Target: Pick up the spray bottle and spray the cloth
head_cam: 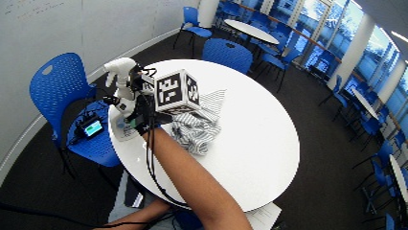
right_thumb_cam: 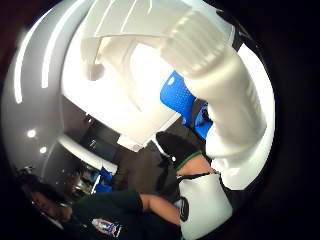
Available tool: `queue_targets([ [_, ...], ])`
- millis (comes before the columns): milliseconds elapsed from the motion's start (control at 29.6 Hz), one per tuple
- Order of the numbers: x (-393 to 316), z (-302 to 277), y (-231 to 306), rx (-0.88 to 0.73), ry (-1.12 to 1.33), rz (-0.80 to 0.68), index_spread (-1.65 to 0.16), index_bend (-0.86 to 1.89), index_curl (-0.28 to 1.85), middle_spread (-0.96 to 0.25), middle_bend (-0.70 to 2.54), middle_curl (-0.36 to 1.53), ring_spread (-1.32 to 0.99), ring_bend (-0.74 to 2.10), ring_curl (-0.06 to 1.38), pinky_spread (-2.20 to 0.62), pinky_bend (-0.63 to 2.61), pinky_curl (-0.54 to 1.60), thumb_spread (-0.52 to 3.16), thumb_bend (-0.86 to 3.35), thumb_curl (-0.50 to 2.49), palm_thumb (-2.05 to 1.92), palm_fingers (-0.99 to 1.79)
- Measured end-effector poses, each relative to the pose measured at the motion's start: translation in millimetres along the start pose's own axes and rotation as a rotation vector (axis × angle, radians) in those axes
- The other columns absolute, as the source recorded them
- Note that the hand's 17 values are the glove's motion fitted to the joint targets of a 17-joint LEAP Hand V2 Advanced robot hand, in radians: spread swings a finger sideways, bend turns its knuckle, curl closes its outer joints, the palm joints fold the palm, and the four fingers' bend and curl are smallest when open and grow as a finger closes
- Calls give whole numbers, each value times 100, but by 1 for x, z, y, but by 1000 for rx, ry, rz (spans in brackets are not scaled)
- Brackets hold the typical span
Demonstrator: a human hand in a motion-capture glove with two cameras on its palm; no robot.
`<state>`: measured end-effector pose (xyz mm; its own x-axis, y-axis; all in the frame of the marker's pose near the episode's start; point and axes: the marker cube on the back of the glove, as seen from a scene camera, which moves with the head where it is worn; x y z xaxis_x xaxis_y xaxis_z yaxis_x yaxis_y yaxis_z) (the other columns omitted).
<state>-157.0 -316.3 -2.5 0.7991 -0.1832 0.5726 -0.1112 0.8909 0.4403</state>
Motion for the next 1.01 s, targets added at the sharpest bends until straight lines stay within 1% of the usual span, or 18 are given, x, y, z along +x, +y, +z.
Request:
queue_targets([
  [270,-3,-2,31,-126,-36,-13,-34,10,23,-8,21,36,-10,45,34,15,50,37,100,-6,37,43,33],
  [405,-15,-7,48,-206,-5,-86,-35,12,23,-7,21,36,-8,44,33,17,50,36,101,-5,35,40,34],
  [709,-43,-21,93,-355,132,-311,-37,14,23,-4,20,36,-6,42,32,21,46,35,103,-3,32,36,37],
  [1012,-50,-37,120,-451,167,-368,-39,14,24,-4,19,35,-5,39,32,23,43,34,105,-3,31,33,39],
])
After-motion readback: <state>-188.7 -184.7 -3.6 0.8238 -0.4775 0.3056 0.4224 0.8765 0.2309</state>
